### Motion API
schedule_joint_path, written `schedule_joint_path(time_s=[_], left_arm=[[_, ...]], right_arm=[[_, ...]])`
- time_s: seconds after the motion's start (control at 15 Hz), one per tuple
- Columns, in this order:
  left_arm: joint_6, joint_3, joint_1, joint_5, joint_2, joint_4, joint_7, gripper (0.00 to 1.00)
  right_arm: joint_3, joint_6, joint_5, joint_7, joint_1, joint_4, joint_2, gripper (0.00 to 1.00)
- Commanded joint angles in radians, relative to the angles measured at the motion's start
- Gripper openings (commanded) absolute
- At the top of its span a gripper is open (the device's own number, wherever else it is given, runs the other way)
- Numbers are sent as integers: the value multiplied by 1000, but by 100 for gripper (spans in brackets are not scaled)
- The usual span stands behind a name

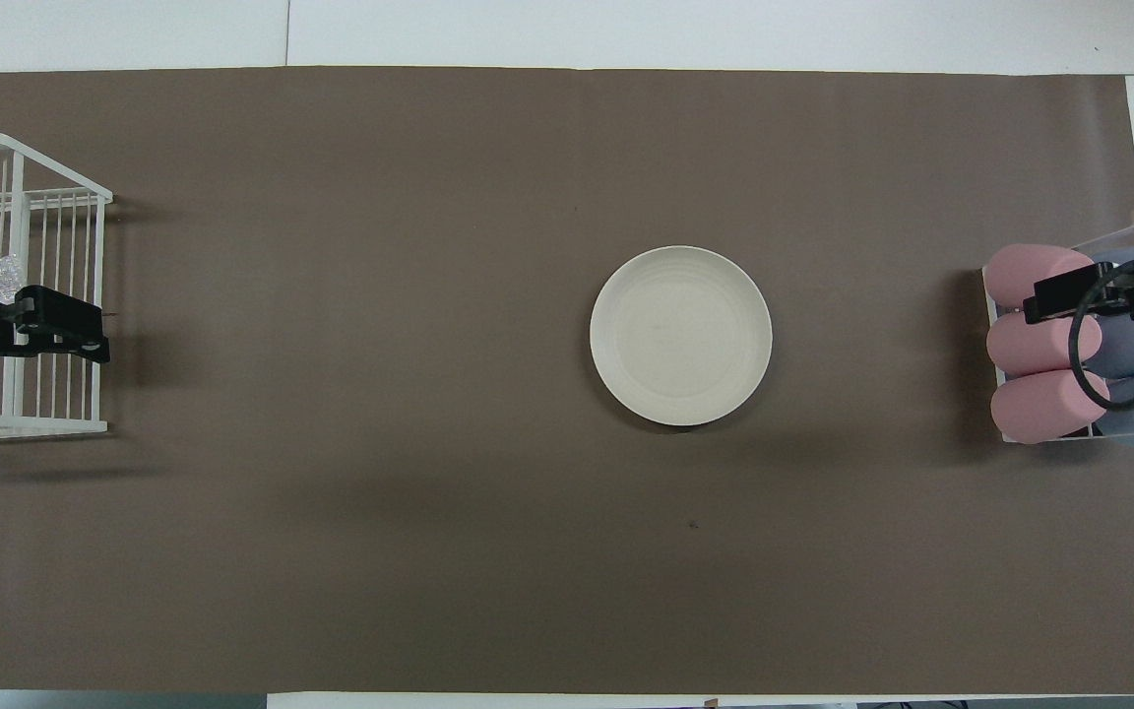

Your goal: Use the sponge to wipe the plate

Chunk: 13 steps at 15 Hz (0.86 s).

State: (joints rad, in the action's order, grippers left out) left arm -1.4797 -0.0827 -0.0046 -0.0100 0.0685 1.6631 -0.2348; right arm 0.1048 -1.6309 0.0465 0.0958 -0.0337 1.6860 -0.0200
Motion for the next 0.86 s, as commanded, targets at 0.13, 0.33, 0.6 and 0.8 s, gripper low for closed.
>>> schedule_joint_path(time_s=[0.13,0.33,0.6,0.8], left_arm=[[-1,33,-49,-14,-45,-98,28,100],[13,43,-83,-8,-46,-95,46,100],[22,58,-87,-8,-41,-83,107,100],[22,58,-86,-10,-41,-83,106,100]], right_arm=[[-2,8,-13,30,1,3,-11,100],[-2,6,-13,31,0,3,-11,100],[-2,8,-11,31,-2,3,-11,100],[-4,5,-11,30,-2,4,-11,100]])
